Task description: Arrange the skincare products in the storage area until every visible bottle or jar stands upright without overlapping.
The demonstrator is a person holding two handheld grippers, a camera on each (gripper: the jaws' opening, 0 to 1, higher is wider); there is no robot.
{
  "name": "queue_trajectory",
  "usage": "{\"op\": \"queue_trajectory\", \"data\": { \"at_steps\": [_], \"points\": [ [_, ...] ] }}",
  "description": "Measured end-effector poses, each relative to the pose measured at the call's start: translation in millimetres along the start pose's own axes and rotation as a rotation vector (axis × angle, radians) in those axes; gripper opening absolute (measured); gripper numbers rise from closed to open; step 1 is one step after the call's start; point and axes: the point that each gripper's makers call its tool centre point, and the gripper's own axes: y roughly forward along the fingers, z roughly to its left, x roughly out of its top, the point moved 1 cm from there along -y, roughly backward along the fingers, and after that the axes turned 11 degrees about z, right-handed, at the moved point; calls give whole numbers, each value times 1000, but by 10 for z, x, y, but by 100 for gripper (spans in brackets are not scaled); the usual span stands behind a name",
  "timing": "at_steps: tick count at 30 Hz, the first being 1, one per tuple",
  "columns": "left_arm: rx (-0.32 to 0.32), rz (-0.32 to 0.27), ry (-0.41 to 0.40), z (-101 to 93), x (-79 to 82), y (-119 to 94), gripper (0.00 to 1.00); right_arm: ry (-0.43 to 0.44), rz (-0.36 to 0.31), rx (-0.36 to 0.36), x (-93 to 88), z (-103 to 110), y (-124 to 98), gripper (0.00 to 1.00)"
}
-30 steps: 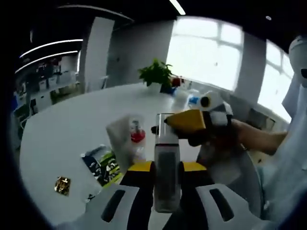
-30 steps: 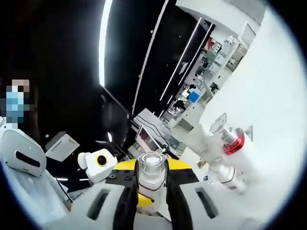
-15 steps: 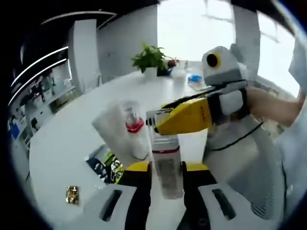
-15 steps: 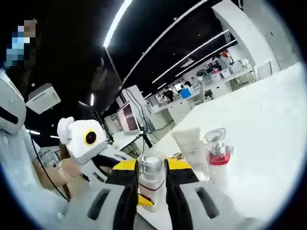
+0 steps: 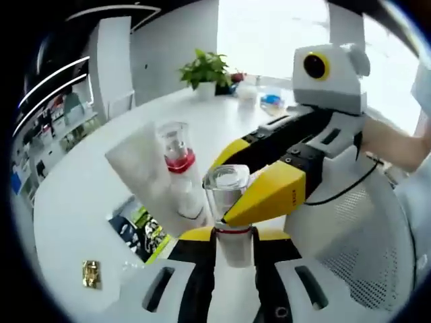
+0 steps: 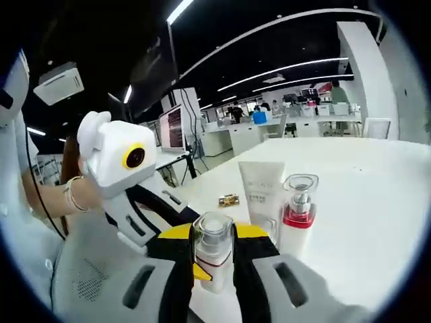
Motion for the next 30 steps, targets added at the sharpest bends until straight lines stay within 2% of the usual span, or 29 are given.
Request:
{"op": "queue_trajectory", "data": {
  "at_steps": [7,10,15,20,22,23,25,30],
  "points": [
    [-23,27,40,-3,21,208,17,-37,48,-39,-102,-91,-16,21],
    [-31,32,45,-1,26,294,17,-56,90,-53,-162,-146,-21,21],
    [-38,42,40,20,21,417,17,-72,119,-76,-247,-215,12,22],
    [-39,42,25,30,-23,523,17,-34,119,-80,-333,-256,43,22],
    [-28,47,44,29,-64,554,17,-30,123,-76,-367,-246,56,23],
    [-24,37,47,35,-57,550,17,-26,91,-78,-338,-239,57,23],
    [-32,29,36,41,-49,544,17,-2,98,-75,-351,-245,49,23],
    [-30,10,35,44,-35,554,17,-5,95,-87,-343,-258,50,23]
  ]
}}
